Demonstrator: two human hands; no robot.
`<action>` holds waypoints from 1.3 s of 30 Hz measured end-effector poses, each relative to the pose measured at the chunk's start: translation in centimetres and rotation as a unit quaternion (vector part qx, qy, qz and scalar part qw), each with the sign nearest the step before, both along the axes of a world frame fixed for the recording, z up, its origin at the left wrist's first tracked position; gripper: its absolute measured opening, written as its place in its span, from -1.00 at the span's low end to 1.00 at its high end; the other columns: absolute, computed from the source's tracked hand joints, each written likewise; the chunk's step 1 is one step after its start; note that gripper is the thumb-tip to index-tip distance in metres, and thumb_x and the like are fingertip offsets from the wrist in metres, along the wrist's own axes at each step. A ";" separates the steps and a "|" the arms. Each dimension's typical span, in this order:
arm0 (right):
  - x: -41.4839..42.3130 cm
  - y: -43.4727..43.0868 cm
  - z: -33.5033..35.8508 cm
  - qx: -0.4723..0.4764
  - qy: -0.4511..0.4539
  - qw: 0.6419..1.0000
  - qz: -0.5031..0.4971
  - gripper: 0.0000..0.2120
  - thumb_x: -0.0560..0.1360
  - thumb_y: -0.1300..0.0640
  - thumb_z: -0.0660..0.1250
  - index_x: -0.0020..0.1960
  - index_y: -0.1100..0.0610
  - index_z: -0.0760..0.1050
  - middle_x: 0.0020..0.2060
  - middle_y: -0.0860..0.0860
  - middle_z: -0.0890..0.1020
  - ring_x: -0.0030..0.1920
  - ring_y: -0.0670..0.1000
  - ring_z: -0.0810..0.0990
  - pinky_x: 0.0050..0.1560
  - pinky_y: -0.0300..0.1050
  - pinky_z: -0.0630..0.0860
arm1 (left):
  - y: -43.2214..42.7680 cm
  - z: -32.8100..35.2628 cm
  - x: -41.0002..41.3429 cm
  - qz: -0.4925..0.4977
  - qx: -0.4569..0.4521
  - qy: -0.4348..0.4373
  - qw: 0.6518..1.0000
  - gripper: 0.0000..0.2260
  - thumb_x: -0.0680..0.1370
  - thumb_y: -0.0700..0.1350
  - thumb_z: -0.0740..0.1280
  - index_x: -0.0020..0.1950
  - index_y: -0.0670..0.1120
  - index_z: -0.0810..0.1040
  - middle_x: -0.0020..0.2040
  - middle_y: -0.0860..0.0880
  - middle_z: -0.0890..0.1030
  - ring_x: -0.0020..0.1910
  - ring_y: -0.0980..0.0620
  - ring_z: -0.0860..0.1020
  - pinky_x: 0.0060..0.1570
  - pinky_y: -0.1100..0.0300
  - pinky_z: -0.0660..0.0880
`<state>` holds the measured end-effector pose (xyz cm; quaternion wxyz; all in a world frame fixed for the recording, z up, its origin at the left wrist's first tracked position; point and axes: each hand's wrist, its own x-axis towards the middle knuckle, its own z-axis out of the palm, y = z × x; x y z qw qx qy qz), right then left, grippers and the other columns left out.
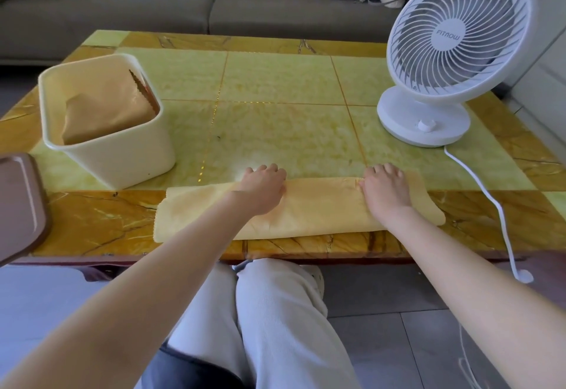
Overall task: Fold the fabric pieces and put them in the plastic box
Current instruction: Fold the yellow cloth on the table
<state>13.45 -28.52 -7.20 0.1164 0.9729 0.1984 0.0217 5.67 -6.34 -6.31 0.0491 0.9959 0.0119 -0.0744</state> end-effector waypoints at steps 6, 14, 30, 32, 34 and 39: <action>-1.2 2.3 0.2 0.081 -0.009 0.995 0.065 -0.72 0.60 0.07 0.15 0.23 0.18 0.42 0.19 0.09 0.47 0.23 0.11 0.35 0.31 -0.02 0.27 | -0.4 -0.3 0.0 0.006 0.000 0.007 1.000 -0.76 0.64 -0.10 0.04 0.19 -0.16 0.40 0.15 -0.11 0.42 0.13 -0.10 0.41 0.04 0.04 0.30; -4.5 8.2 0.5 0.102 0.080 0.973 0.194 -0.74 0.57 0.27 0.14 0.25 0.17 0.37 0.19 0.11 0.43 0.23 0.12 0.35 0.16 -0.04 0.34 | -0.7 -0.3 -0.9 -0.005 -0.046 0.026 0.999 -0.70 0.63 -0.02 0.08 0.30 -0.09 0.39 0.19 -0.09 0.42 0.22 -0.09 0.39 0.15 0.02 0.29; -4.5 8.8 0.6 0.055 0.058 0.987 0.137 -0.89 0.60 0.25 0.15 0.07 0.19 0.43 0.04 0.08 0.55 0.04 0.12 0.56 -0.15 -0.10 0.37 | 10.2 1.4 -6.5 0.102 -0.023 0.112 0.988 -0.64 0.57 0.20 0.15 0.16 -0.02 0.50 0.15 -0.04 0.46 0.20 -0.08 0.42 0.23 -0.04 0.24; -4.7 9.1 0.8 0.036 0.056 0.990 0.128 -0.87 0.58 0.29 0.15 0.08 0.19 0.43 0.04 0.08 0.56 0.04 0.12 0.58 -0.15 -0.10 0.40 | 10.8 1.5 -6.8 0.111 -0.004 0.104 0.988 -0.62 0.57 0.21 0.13 0.16 -0.02 0.50 0.15 -0.05 0.47 0.20 -0.08 0.42 0.23 -0.04 0.23; -4.9 9.4 0.9 0.031 0.059 0.991 0.115 -0.86 0.57 0.32 0.16 0.08 0.20 0.44 0.04 0.09 0.55 0.03 0.12 0.59 -0.13 -0.09 0.43 | 11.1 1.4 -7.1 0.127 0.019 0.085 0.988 -0.61 0.58 0.21 0.12 0.16 -0.04 0.50 0.14 -0.05 0.47 0.20 -0.08 0.42 0.25 -0.06 0.21; -5.8 10.2 1.2 0.037 0.037 0.993 0.107 -0.68 0.49 0.40 0.13 0.21 0.20 0.38 0.14 0.12 0.47 0.15 0.13 0.47 0.11 -0.05 0.42 | 11.0 0.6 -7.1 0.178 0.020 0.039 0.983 -0.63 0.60 0.13 0.13 0.24 -0.08 0.47 0.18 -0.08 0.48 0.24 -0.10 0.41 0.31 -0.06 0.19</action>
